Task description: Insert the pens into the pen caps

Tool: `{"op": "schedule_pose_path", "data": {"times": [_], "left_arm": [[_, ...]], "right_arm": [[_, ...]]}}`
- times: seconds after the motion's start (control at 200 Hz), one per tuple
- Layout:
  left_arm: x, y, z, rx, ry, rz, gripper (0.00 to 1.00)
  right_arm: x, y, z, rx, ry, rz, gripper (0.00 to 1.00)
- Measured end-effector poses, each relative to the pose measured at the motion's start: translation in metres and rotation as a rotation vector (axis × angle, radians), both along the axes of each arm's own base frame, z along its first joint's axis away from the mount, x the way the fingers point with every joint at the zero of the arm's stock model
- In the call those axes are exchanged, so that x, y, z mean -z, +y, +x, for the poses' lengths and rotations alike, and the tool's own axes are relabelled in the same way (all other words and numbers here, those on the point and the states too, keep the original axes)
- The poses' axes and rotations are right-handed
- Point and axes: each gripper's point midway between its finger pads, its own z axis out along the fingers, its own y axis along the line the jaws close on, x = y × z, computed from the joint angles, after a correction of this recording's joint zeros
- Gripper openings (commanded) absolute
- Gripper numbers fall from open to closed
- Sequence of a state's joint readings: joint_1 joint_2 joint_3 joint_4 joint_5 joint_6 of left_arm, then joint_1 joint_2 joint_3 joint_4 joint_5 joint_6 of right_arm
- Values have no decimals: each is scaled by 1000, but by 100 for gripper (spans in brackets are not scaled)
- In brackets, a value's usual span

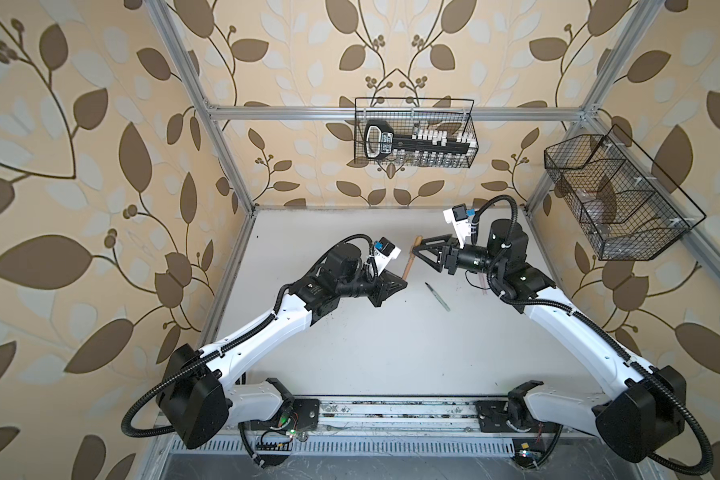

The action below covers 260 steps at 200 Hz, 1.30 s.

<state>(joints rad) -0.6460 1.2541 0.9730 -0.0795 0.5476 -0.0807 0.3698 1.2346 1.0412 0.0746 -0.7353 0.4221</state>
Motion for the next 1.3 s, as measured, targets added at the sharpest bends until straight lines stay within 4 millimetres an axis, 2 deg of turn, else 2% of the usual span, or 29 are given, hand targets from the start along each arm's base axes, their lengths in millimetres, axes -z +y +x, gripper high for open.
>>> {"op": "schedule_pose_path", "data": {"times": [0.165, 0.41, 0.585, 0.755, 0.835, 1.01, 1.145, 1.3], "left_arm": [[2, -1, 0, 2, 5, 2, 0], [6, -2, 2, 1, 15, 9, 0], [6, -2, 2, 1, 14, 9, 0], [7, -2, 2, -1, 14, 11, 0], [9, -2, 4, -7, 15, 15, 0], [11, -6, 12, -27, 30, 1, 0], [14, -14, 21, -25, 46, 17, 0], [23, -13, 24, -18, 33, 49, 0]], "right_arm": [[-8, 3, 5, -9, -18, 15, 59], [-9, 8, 14, -20, -11, 30, 48], [-3, 10, 16, -30, 7, 26, 31], [-3, 11, 15, -39, 16, 29, 6], [-2, 11, 14, -42, 30, 33, 0], [0, 9, 18, -15, 22, 21, 0], [7, 4, 26, 30, 13, 8, 0], [18, 0, 26, 57, 26, -3, 0]]}}
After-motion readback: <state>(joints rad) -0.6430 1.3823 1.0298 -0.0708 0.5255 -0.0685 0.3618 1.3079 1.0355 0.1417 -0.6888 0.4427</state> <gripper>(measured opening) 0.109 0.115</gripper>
